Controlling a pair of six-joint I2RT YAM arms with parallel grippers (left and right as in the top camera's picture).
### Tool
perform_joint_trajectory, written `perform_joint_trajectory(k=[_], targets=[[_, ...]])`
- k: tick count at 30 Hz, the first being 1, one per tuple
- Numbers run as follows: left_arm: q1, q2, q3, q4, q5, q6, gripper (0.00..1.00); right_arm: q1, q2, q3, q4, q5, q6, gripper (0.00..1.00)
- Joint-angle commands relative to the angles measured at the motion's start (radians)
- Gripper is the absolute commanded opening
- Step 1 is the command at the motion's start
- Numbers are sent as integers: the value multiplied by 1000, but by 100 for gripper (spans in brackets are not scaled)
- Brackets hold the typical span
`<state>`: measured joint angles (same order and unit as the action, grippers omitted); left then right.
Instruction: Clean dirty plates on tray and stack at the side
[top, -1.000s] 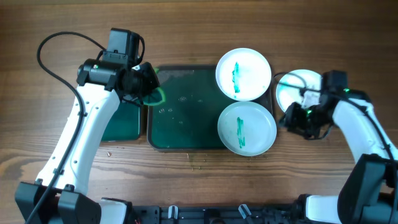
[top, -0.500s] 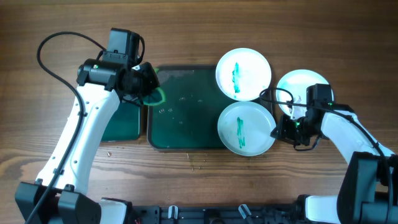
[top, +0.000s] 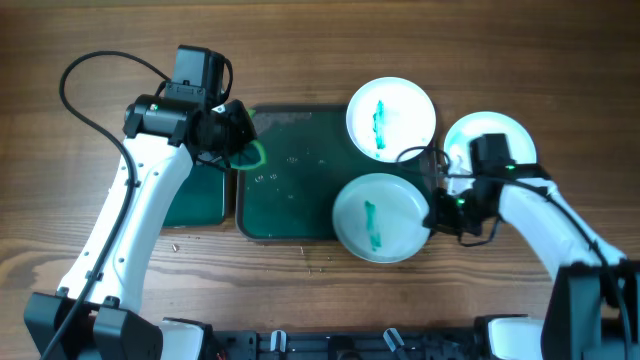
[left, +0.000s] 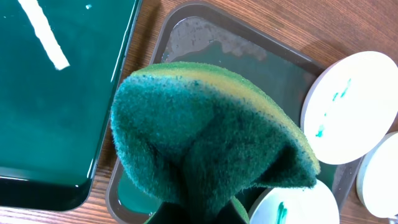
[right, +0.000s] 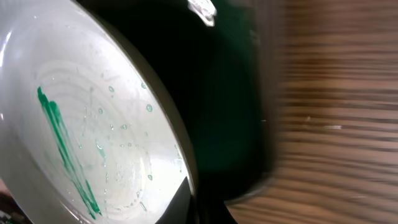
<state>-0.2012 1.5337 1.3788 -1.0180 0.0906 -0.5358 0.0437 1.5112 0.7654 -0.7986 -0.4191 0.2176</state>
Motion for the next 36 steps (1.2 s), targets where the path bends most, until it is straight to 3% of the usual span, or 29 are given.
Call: perform_joint_trajectory(k=[1, 6, 15, 20, 25, 27, 32, 36], targets=[[-6, 5, -6, 3, -13, 5, 4, 191, -109, 100, 30, 85, 270, 4], [-6, 5, -6, 4, -14, 5, 4, 404, -58, 161, 166, 332, 547, 4], [-6, 5, -6, 3, -14, 5, 4, 531, 277, 346, 241, 354, 630, 4], [-6, 5, -6, 4, -14, 5, 4, 545, 292, 346, 267, 306, 554, 5], [-6, 5, -6, 4, -14, 5, 4, 527, 294, 346, 281, 260, 457, 21], [-6, 6, -6, 4, -14, 5, 4, 509, 301, 346, 293, 214, 407, 23], [-6, 6, -7, 4, -14, 5, 4, 457, 370, 346, 370, 77, 229, 23], [-6, 21, -9, 3, -14, 5, 4, 426, 414, 346, 410, 42, 227, 17]])
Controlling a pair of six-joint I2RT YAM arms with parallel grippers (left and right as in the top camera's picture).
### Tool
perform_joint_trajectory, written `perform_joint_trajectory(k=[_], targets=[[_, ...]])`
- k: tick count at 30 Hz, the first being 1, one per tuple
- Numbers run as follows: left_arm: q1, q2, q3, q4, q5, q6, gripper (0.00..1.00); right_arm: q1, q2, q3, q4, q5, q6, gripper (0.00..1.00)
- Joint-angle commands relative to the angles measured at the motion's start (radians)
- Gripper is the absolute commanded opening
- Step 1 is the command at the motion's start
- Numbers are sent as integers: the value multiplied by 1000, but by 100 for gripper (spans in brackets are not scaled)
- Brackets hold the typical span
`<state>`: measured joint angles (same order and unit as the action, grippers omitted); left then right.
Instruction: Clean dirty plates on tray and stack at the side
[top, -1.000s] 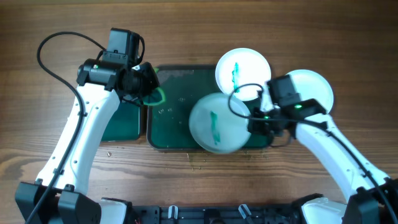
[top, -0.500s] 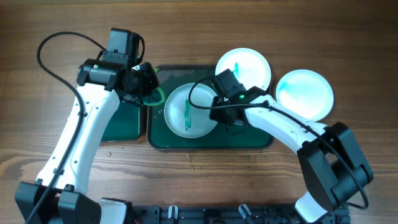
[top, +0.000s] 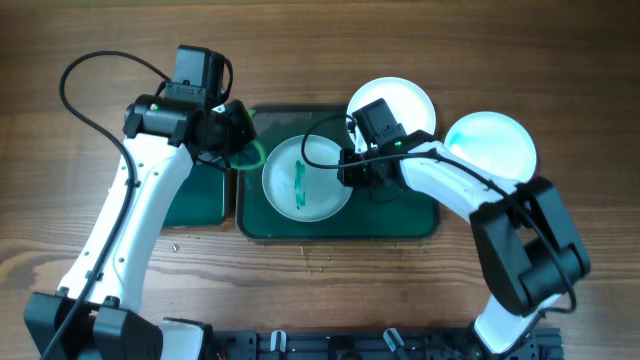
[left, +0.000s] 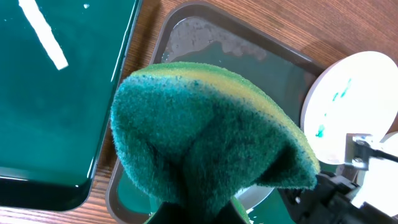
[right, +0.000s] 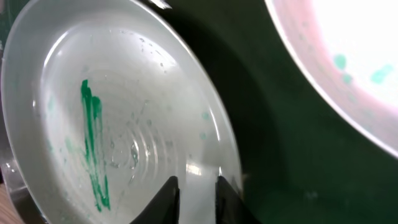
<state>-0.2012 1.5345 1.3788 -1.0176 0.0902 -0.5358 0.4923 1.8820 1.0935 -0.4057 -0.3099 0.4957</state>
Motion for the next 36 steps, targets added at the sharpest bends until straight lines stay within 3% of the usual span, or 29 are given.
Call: perform_joint_trajectory(k=[1, 7, 15, 21, 27, 36], targets=[[-6, 26, -12, 3, -13, 5, 4, -29, 45, 18, 22, -74, -51, 17], [-6, 75, -23, 3, -13, 5, 4, -39, 14, 78, -33, -185, -85, 11], [-9, 79, -23, 2, 10, 5, 4, -91, -71, 103, -241, 27, -75, 12], [-50, 82, -23, 19, 9, 5, 4, -92, 23, 89, -206, 18, -76, 13], [-61, 83, -23, 32, 9, 5, 4, -85, 118, 89, -133, -148, -114, 17], [-61, 83, -23, 31, 9, 5, 4, -103, 58, 92, -165, -134, -112, 15]])
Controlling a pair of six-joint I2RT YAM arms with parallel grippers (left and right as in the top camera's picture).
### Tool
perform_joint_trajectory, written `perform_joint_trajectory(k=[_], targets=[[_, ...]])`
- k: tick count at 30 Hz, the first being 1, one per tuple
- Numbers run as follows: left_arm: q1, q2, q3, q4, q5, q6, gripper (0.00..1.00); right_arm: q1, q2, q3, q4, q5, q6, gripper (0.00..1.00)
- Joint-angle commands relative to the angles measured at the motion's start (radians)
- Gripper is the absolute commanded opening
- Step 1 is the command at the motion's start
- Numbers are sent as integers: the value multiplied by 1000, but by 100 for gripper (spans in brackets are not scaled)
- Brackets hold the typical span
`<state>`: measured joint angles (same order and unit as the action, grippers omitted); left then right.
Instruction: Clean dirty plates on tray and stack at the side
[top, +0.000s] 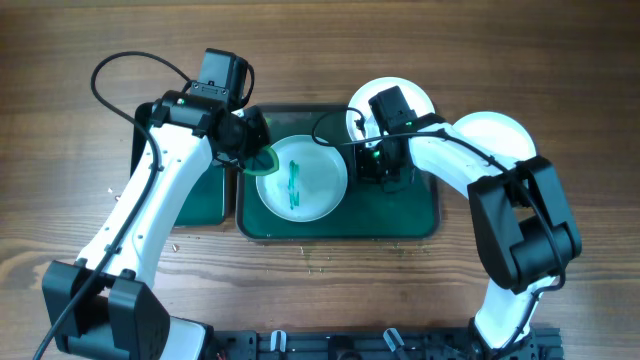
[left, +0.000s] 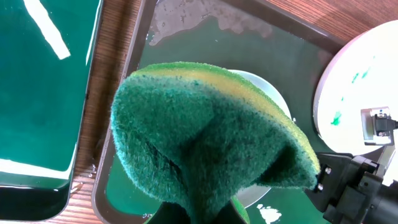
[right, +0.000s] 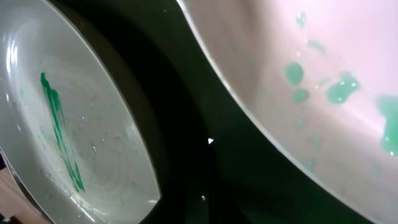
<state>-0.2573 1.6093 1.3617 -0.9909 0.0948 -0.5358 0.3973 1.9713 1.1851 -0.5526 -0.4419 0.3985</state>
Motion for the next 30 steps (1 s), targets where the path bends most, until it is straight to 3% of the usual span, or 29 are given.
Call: perform_joint_trajectory(k=[1, 8, 15, 27, 30], targets=[[-5, 8, -6, 5, 4, 5, 4, -8, -52, 0, -25, 5, -29, 15], [-5, 8, -6, 7, 4, 5, 4, -8, -113, 0, -42, 34, -82, 25], [-5, 9, -6, 7, 4, 5, 4, 16, -89, 0, -7, 21, -54, 29], [-5, 10, -6, 10, 4, 5, 4, 77, 15, -1, 48, 83, 66, 15], [-6, 17, -6, 10, 5, 5, 4, 77, 15, -1, 60, 83, 77, 4]])
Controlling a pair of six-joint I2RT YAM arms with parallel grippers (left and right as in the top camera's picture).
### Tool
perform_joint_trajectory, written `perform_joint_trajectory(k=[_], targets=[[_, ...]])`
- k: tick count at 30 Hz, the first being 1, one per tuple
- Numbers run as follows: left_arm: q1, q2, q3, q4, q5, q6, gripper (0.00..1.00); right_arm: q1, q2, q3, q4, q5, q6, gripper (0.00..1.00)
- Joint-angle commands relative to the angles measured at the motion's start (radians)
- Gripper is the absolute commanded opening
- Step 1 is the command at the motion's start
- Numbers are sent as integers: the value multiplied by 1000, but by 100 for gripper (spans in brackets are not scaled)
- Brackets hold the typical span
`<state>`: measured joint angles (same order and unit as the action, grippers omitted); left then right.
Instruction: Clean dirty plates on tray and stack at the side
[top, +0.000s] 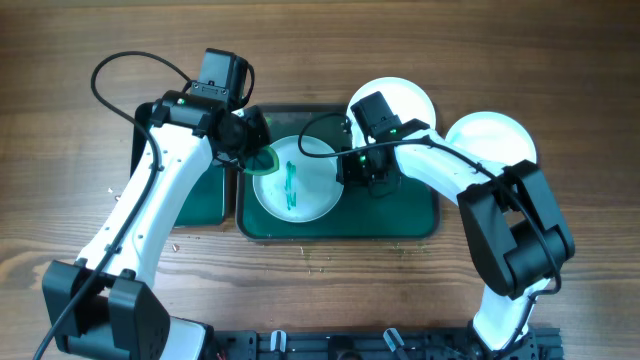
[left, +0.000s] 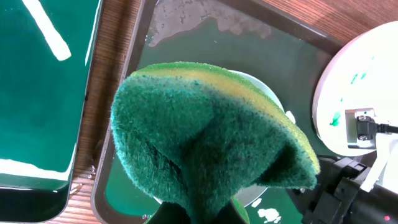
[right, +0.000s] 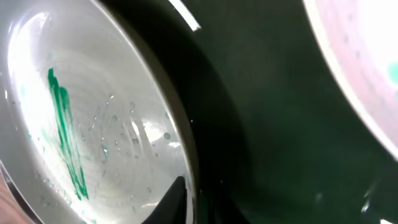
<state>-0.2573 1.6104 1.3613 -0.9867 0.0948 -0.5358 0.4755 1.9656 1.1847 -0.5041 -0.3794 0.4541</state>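
Observation:
A white plate (top: 300, 190) with a green streak (right: 65, 134) lies in the middle of the dark green tray (top: 400, 215). My right gripper (top: 352, 172) is shut on its right rim, one finger (right: 177, 193) inside the rim and the other outside. My left gripper (top: 252, 152) is shut on a green and yellow sponge (left: 205, 137), held over the plate's left rim. A second plate (top: 408, 98) with green spots rests on the tray's back right corner. The left fingertips are hidden under the sponge.
One white plate (top: 495, 135) without marks sits on the table right of the tray. A green container of water (top: 195, 195) stands against the tray's left side. Small crumbs lie on the wood in front of the tray.
My right gripper was off the plate, over the bare tray to its right; now it is back at the plate's right rim and shut on it. The left arm and sponge have not moved.
My right gripper held the streaked plate at the tray's front right corner. Then the plate was in the tray's middle, still held. Then the gripper was off it and my left gripper held the sponge over the plate's left rim. Now the right holds the rim again.

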Motion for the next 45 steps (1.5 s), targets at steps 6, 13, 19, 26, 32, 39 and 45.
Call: perform_joint_trajectory(k=[6, 13, 19, 26, 32, 39, 45], targets=[[-45, 108, -6, 20, 4, 9, 4, -1, 27, -2, 23, 21, 46, 4], [-96, 327, -6, 59, 13, 35, 4, -1, 27, -2, 23, 21, 44, 4], [-137, 486, -8, 64, 83, 74, 4, -1, 27, -2, 22, 19, 43, 4], [-144, 513, -16, 84, 362, 346, 4, -5, 27, -37, 78, -88, 16, 4], [-144, 513, -16, 166, 205, 199, 4, -5, 27, -38, 79, -87, 13, 4], [-145, 513, -16, 105, -261, -199, 4, -6, 27, -39, 79, -87, 14, 4], [-164, 513, -16, 97, -65, -55, 4, -22, 27, -60, 104, -178, 0, 4]])
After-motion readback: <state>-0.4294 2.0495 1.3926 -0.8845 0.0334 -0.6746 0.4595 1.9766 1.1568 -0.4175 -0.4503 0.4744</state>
